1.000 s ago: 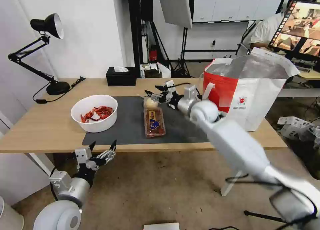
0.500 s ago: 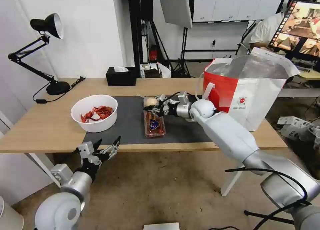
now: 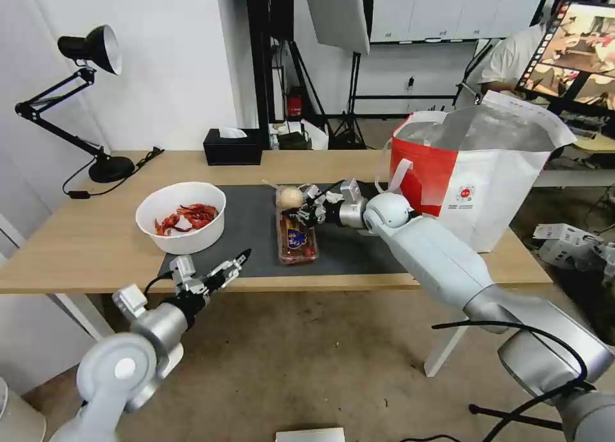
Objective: Pick up the trash from the table and place it into the takeout bag.
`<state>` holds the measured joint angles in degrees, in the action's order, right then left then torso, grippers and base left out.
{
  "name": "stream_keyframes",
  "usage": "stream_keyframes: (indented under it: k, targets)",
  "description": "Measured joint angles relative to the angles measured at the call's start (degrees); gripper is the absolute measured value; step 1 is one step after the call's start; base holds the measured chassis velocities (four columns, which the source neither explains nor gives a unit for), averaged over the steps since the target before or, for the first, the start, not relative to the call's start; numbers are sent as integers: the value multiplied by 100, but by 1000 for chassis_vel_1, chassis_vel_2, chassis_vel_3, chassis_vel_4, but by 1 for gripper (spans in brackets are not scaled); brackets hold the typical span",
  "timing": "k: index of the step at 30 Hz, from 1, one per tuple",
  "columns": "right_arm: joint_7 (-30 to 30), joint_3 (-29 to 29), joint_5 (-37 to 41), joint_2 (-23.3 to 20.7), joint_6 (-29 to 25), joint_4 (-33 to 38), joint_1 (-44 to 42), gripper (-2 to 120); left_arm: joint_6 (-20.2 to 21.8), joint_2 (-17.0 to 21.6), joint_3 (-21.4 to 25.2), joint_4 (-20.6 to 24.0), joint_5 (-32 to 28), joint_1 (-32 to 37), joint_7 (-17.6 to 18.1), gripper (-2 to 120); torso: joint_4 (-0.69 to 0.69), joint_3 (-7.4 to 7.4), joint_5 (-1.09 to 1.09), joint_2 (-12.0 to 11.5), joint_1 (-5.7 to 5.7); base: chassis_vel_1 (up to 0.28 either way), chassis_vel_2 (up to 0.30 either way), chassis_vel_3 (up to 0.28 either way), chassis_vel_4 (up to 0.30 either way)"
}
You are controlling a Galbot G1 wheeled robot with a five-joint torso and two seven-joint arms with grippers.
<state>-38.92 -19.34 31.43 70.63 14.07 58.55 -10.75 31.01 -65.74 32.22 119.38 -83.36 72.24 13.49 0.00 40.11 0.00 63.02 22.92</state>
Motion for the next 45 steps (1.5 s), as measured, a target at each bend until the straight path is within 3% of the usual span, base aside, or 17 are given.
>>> stream_keyframes:
  k: [8,15,28,45]
  targets:
    - [3,93,-47,-2,6,-37,-55,0,165,-15,-326,-384,-890,-620,439,100,0,0,0,0,0,0,0,0,0]
    - [-9,105,-56,-48,8,-29,-83,0,276,-66,-580,-611,-1196,-960,716,100,0,0,1,0,0,0,0,0,0]
    - [-24,138,-52,-50,13,24,-138,0,497,-100,-985,-855,-1330,-1379,966,100,0,0,1,0,-1,0,0,0,0]
    - [-4,181,-48,-66,29,127,-214,0,991,-115,-1249,-1076,-1049,-1689,1771,100,0,-2,1,2,-2,0,0,0,0]
